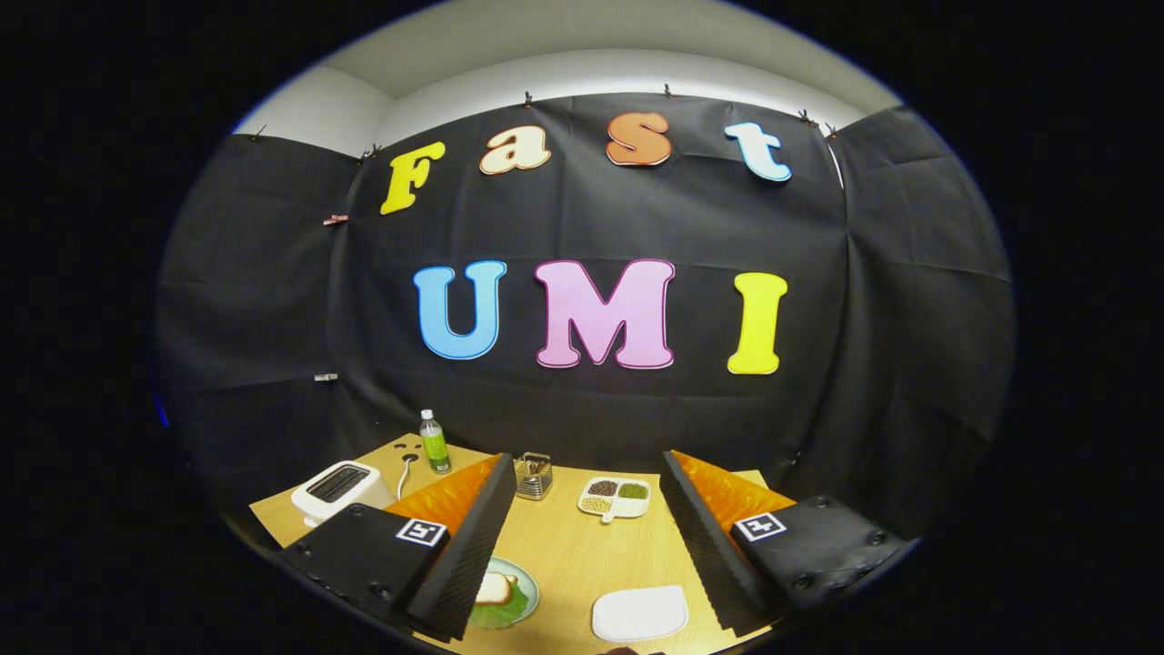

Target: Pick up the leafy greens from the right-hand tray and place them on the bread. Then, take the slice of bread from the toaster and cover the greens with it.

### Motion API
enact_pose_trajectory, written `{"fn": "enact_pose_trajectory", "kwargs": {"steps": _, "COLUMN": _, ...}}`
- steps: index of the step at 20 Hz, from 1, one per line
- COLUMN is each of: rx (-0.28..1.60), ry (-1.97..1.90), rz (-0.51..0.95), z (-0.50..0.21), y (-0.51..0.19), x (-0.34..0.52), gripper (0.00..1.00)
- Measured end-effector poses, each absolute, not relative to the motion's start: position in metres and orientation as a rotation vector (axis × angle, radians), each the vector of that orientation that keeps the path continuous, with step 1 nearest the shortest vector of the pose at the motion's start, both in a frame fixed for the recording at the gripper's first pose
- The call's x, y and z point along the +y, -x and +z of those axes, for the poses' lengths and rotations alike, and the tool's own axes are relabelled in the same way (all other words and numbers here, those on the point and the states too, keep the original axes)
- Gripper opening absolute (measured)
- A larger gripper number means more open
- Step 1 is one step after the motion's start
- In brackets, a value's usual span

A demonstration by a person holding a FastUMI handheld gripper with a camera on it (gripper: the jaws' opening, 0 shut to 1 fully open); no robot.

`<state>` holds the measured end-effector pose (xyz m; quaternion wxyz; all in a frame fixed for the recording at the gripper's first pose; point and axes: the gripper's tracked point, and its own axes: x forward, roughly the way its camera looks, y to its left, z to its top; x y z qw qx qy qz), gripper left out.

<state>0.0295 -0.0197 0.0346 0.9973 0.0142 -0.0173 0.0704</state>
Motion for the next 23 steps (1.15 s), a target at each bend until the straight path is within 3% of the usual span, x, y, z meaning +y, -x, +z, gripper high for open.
{"fn": "enact_pose_trajectory", "kwargs": {"steps": 23, "rx": -0.030, "ry": -0.021, "rz": -0.033, "z": 0.018, "y": 0.003, "x": 0.020, "gripper": 0.99}}
